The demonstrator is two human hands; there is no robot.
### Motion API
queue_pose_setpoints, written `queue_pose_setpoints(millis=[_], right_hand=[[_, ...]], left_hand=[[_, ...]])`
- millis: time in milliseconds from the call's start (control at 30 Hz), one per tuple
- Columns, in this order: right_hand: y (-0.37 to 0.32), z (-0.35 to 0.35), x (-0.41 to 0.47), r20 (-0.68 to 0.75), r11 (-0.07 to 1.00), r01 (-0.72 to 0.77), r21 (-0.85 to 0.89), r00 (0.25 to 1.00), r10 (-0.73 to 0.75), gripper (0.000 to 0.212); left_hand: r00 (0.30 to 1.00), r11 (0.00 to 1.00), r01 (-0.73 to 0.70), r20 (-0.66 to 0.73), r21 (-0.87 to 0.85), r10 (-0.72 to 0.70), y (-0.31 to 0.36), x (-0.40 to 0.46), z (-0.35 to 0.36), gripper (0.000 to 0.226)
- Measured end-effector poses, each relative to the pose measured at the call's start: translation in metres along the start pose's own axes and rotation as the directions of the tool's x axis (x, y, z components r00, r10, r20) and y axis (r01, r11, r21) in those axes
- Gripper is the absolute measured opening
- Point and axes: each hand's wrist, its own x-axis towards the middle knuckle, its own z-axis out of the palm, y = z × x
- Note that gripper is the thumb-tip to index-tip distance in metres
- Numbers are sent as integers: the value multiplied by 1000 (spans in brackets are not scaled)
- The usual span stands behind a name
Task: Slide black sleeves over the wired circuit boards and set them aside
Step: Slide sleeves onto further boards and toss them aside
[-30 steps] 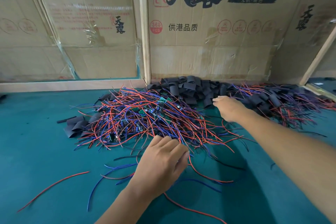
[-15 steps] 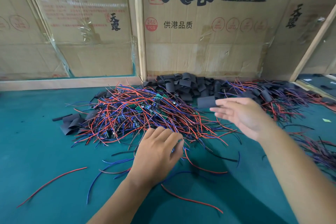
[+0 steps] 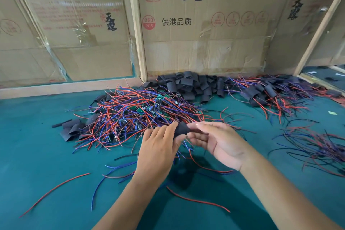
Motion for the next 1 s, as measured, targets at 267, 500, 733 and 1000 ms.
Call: queue_pose_setpoints(millis=[267, 500, 733, 1000], right_hand=[[25, 18, 2, 34, 1000, 16, -16, 999, -15, 40], [32, 20, 3, 4, 990, 34, 136, 999, -35, 38], [24, 18, 7, -100, 984, 140, 110, 987, -130, 27], [21, 5, 10, -182, 973, 208, 104, 965, -187, 29]], left_hand=[[999, 948, 16, -38, -317, -29, 7, -4, 0, 67], [997, 982, -28, 69, -186, 42, 11, -4, -1, 71], [989, 998, 42, 145, -42, -35, 0, 0, -5, 81], [988, 986, 102, 106, 131, -116, -22, 1, 2, 35]])
